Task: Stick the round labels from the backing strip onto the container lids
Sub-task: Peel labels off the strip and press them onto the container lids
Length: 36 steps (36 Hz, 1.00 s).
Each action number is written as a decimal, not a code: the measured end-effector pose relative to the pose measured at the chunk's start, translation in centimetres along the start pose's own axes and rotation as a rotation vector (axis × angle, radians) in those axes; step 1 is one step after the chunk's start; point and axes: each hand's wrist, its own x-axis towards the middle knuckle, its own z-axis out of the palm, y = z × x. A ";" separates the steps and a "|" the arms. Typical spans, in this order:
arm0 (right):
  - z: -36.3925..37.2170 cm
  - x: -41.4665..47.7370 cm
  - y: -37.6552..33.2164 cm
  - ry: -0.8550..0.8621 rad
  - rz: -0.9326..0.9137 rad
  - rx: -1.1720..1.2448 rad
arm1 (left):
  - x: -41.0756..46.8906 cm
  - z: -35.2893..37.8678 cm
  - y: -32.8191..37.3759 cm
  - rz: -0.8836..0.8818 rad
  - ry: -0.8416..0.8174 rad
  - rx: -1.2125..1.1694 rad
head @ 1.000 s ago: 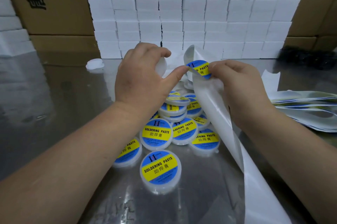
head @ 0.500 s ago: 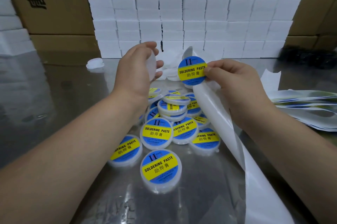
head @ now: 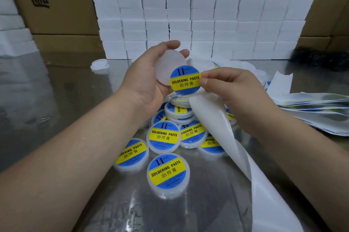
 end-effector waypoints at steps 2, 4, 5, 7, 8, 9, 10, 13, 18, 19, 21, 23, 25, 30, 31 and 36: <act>0.0 0.0 0.0 0.002 0.003 0.027 | 0.0 -0.1 -0.1 -0.037 -0.032 0.000; 0.0 0.0 0.0 -0.012 0.001 0.018 | -0.2 -0.1 -0.2 -0.078 -0.078 -0.001; 0.0 0.0 0.0 -0.021 -0.002 0.010 | -0.2 -0.1 -0.3 -0.094 -0.096 0.000; 0.0 0.0 0.0 -0.033 -0.007 0.007 | -0.3 0.0 -0.4 -0.114 -0.121 -0.001; 0.0 -0.1 0.0 -0.034 -0.009 0.011 | -0.4 0.0 -0.4 -0.119 -0.131 -0.003; 0.0 -0.1 -0.1 -0.033 -0.011 0.013 | -0.4 0.0 -0.4 -0.122 -0.139 -0.006; 0.0 -0.1 -0.1 -0.034 -0.013 0.013 | -0.4 0.0 -0.5 -0.124 -0.146 -0.010; 0.0 -0.1 -0.1 -0.036 -0.013 0.001 | -0.4 -0.1 -0.5 -0.125 -0.163 -0.008; 0.0 -0.1 0.0 -0.036 -0.011 -0.010 | -0.4 -0.1 -0.8 -0.094 -0.189 0.021; 0.0 -0.1 0.0 -0.037 -0.011 -0.011 | -0.4 -0.2 -0.8 -0.087 -0.190 0.034; -0.1 -0.1 0.0 -0.041 -0.009 -0.010 | -0.4 -0.2 -0.9 -0.072 -0.194 0.068; -0.1 -0.1 0.0 -0.045 -0.004 -0.005 | -0.3 -0.3 -1.0 -0.061 -0.187 0.088; -0.1 -0.1 0.1 -0.045 0.001 -0.003 | -0.3 -0.2 -1.1 -0.052 -0.172 0.105; -0.1 0.0 0.3 -0.057 0.010 0.004 | -0.4 0.0 -1.3 -0.018 -0.175 0.137; -0.1 0.0 0.3 -0.057 0.011 0.003 | -0.4 0.0 -1.3 -0.012 -0.175 0.138; -0.2 0.0 0.3 -0.057 0.015 0.006 | -0.3 -0.1 -1.4 0.007 -0.171 0.152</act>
